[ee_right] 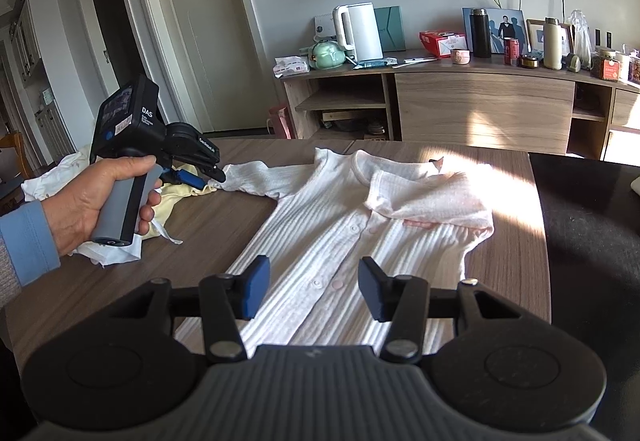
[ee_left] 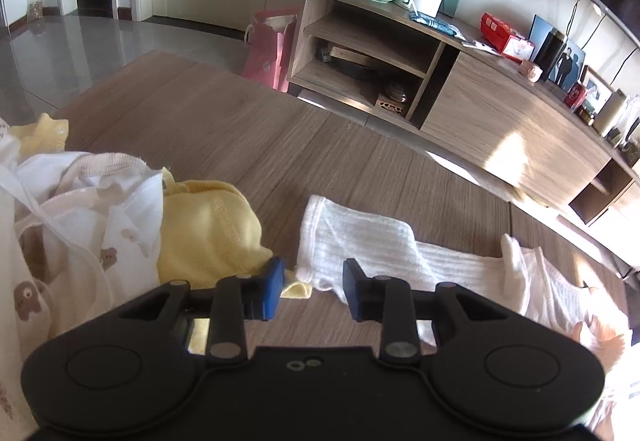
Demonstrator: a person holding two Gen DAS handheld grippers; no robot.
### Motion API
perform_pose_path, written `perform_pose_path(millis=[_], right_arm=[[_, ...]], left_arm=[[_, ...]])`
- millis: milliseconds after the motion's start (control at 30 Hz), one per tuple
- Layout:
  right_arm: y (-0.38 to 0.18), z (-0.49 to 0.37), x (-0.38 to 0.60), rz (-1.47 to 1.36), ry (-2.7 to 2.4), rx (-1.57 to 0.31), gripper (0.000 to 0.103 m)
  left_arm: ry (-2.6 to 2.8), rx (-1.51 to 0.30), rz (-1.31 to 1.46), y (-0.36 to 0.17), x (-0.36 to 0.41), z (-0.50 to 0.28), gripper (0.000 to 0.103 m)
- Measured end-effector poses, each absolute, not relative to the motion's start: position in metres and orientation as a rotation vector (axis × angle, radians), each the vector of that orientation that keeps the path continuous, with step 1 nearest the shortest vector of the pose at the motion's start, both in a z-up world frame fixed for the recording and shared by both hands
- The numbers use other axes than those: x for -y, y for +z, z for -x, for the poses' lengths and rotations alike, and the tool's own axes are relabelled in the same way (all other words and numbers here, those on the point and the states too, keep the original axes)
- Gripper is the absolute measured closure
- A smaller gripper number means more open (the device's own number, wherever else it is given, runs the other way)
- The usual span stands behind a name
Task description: Fold clothes
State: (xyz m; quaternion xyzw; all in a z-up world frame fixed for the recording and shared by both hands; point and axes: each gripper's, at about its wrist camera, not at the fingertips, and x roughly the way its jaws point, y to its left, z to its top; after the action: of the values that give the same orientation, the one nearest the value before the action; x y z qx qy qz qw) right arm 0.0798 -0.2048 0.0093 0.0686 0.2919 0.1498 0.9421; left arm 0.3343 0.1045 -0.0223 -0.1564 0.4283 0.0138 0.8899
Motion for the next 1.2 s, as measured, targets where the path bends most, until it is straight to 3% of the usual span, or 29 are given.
perform_pose_path(millis=[467, 567, 633, 1200], right_arm=[[0.011, -0.082, 0.196, -0.125, 0.32, -0.591, 0.05], [0.011, -0.082, 0.196, -0.127, 0.322, -0.591, 0.05], [0.01, -0.083, 0.196, -0.127, 0.32, -0.593, 0.05], [0.008, -0.08, 0.202, -0.15, 0.301, -0.596, 0.05]], left_arm=[[0.028, -0.902, 0.295, -0.032, -0.104, -0.344, 0.071], [0.019, -0.892, 0.314, -0.033, -0.105, -0.345, 0.077], [0.017, -0.887, 0.326, -0.035, -0.107, -0.345, 0.099], [-0.037, -0.78, 0.349, -0.007, -0.112, -0.331, 0.101]])
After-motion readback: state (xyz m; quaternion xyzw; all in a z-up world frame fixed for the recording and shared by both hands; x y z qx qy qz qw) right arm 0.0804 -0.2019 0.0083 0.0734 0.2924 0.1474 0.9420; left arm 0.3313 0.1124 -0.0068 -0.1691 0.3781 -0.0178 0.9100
